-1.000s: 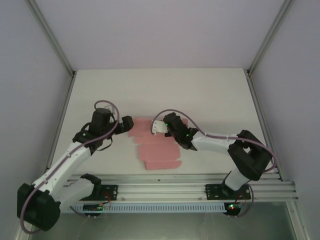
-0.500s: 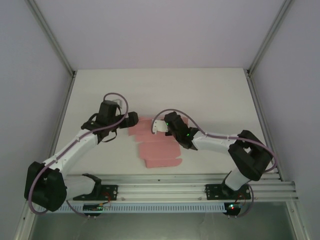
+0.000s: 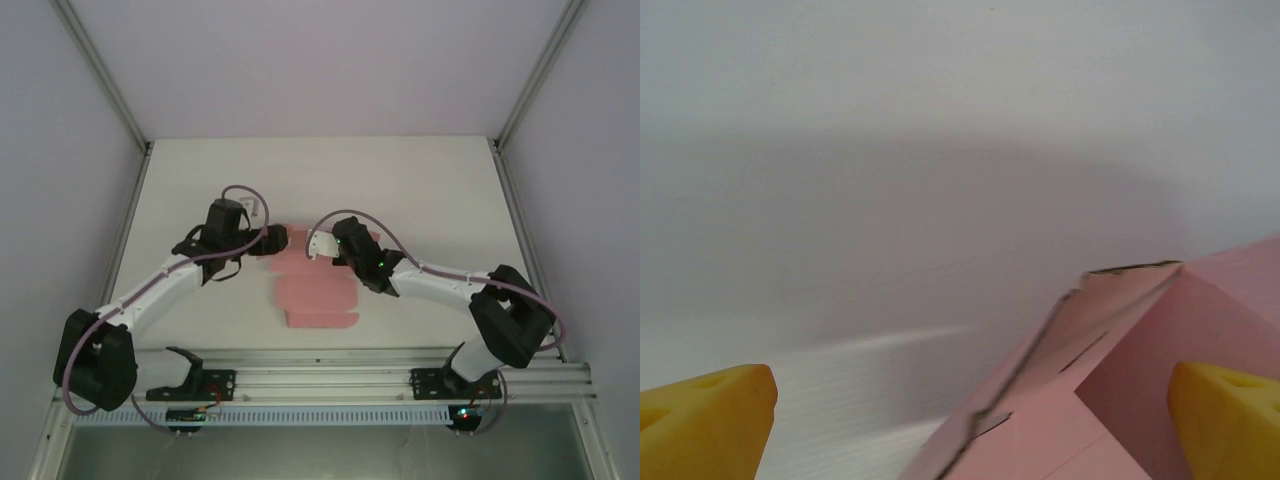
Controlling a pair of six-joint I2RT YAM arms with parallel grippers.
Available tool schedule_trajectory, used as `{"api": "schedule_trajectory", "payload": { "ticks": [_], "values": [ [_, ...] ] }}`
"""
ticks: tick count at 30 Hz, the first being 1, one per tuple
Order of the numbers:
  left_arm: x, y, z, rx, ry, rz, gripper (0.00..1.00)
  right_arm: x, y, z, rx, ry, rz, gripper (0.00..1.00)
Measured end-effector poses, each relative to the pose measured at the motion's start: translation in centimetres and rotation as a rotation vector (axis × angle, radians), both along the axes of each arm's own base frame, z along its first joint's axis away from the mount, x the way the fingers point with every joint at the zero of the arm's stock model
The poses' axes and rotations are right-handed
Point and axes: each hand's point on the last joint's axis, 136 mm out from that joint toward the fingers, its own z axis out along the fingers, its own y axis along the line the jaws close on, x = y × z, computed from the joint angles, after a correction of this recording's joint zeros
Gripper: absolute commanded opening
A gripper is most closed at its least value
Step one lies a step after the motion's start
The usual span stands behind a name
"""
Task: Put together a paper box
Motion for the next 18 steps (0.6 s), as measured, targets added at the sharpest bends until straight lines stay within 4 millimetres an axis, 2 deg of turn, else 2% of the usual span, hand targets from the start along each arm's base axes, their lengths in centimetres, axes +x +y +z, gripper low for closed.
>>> {"api": "schedule_trajectory", "payload": {
  "ticks": [6,18],
  "values": [
    [0.5,-2.3,0.6,-0.028,-0.066,-0.041,1.00,-0.1,-0.3,0.2,0.026,0.014,-0.020,0.00],
    [2.1,-4.0,2.5,0.025,-0.259,0.127,1.00,-0.4,-1.5,0.3,0.087,0.065,-0.090,0.00]
  ]
}}
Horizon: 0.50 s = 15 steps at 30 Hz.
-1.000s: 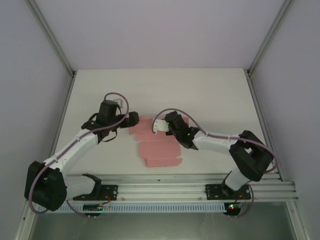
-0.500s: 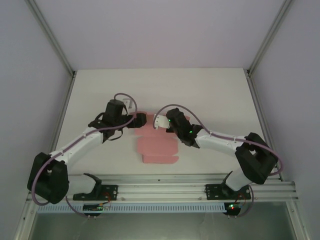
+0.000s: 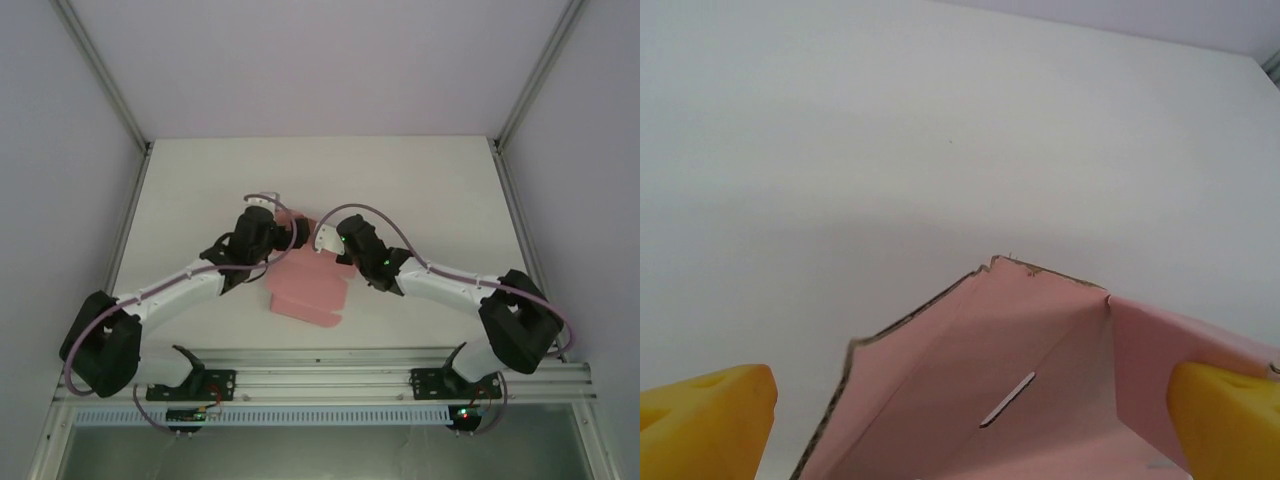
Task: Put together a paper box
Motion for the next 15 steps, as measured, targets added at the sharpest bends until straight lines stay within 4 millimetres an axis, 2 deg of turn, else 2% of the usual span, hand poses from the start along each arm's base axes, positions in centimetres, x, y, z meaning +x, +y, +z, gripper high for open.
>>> {"api": "schedule_trajectory", "payload": {
  "ticks": [9,13,15],
  "values": [
    [0.0,0.4,-0.3,0.076,-0.016,0.085,1.00,-0.2,-0.3,-0.3,0.015,0.026,-0.021,0.00],
    [-0.6,1.0,0.2,0.068,-0.014,0.078,1.00,-0.2,-0.4,0.4,0.038,0.020,-0.012,0.00],
    [-1.2,2.0,0.8,0.043,-0.014,0.077,1.00,-0.4,-0.4,1.1,0.059,0.013,-0.001,0.00]
  ]
}}
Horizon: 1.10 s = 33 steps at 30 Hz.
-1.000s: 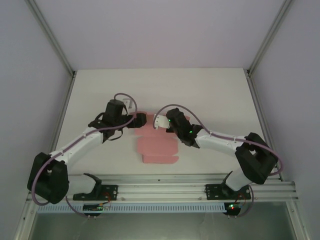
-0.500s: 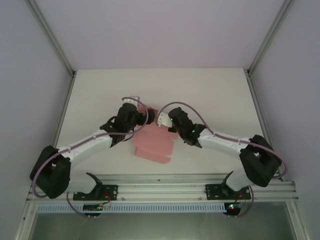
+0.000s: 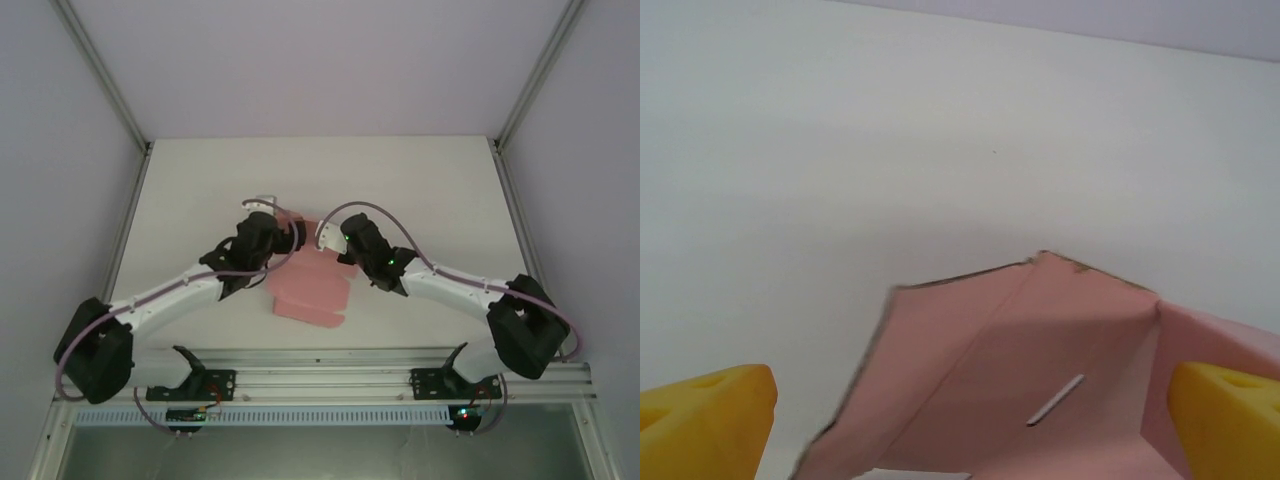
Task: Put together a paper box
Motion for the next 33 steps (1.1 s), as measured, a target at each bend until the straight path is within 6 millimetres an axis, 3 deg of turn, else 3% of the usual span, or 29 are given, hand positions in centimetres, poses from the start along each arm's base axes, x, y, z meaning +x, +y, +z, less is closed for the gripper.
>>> {"api": "schedule_trajectory", "payload": {
  "ticks": [6,10,13,18,21,24,33],
  "values": [
    [-1.6,4.7,2.2,-0.117,-0.009,0.037,1.00,0.0,-0.3,1.1,0.044,-0.006,0.009,0.00],
    [-2.5,7.3,2.2,-0.173,0.029,0.068,1.00,0.1,-0.7,0.9,0.043,-0.001,-0.002,0.00],
    [-3.0,9.0,0.5,-0.192,0.105,0.105,0.99,0.1,-1.0,0.6,0.041,0.004,-0.008,0.00],
    [-3.7,11.1,-4.6,-0.210,0.292,0.179,1.00,0.1,-1.2,1.0,0.054,0.000,-0.011,0.00],
    [-3.9,11.0,-7.0,-0.235,0.374,0.169,1.00,0.0,-1.2,1.3,0.067,-0.003,-0.012,0.00],
    [-4.0,9.4,-8.3,-0.280,0.414,0.088,1.00,0.0,-1.2,1.5,0.080,-0.001,-0.010,0.00],
    [-3.4,5.4,-7.7,-0.375,0.364,-0.132,1.00,-0.1,-1.1,1.7,0.110,0.010,-0.006,0.00]
  ]
}}
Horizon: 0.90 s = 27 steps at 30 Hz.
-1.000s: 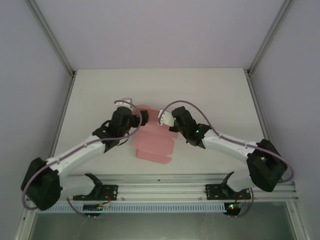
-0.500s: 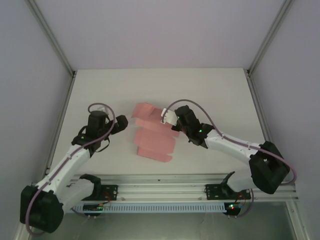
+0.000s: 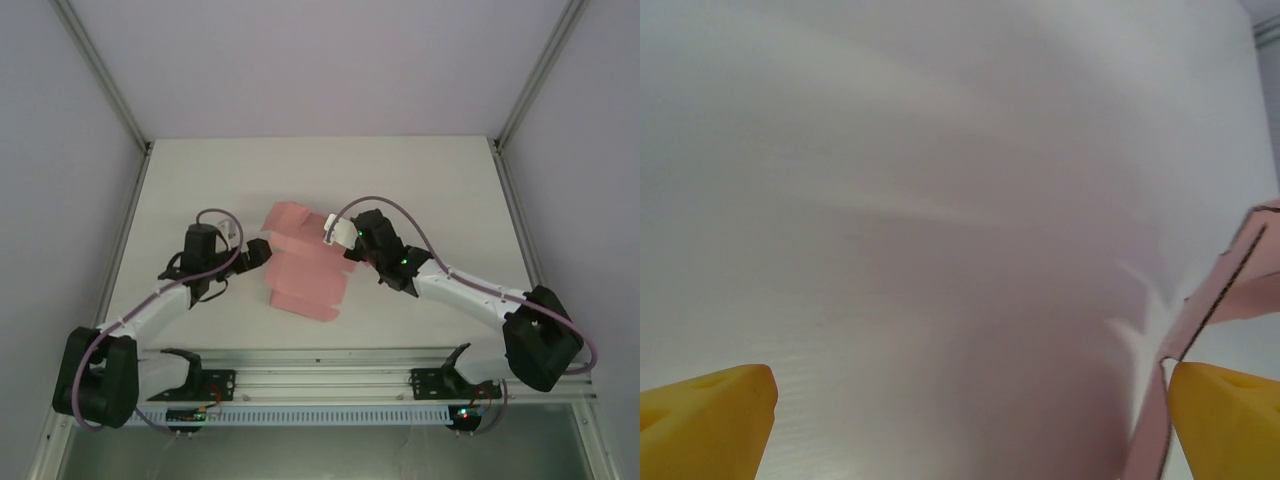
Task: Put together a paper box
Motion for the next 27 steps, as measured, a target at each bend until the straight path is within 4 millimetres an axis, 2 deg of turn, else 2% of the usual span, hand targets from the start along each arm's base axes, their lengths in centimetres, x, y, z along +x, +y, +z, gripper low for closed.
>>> {"api": "schedule_trajectory", "payload": {
  "ticks": [6,10,17,20,24,25,27],
  "values": [
    [-0.3,-1.8,0.6,0.016,-0.063,-0.080,1.00,-0.2,0.2,0.2,0.015,0.005,0.010,0.00],
    [-0.2,-1.3,1.2,0.034,-0.104,-0.062,0.90,-0.1,0.0,0.2,0.015,0.004,0.006,0.00],
    [-0.9,-2.1,3.7,-0.023,-0.232,-0.117,0.69,-0.3,-0.1,-0.2,0.013,0.024,0.007,0.00],
    [-0.8,-2.5,3.9,-0.030,-0.242,-0.141,0.62,-0.4,-0.1,-0.3,0.013,0.030,0.008,0.00],
    [-0.3,-3.1,3.6,-0.038,-0.228,-0.163,0.42,-0.5,-0.1,-0.4,0.013,0.040,0.011,0.00],
    [-0.1,-3.2,3.6,-0.041,-0.224,-0.169,0.34,-0.5,-0.1,-0.5,0.014,0.043,0.010,0.00],
    [0.0,-3.5,3.6,-0.051,-0.220,-0.179,0.09,-0.6,-0.1,-0.6,0.012,0.046,0.010,0.00]
  ]
}}
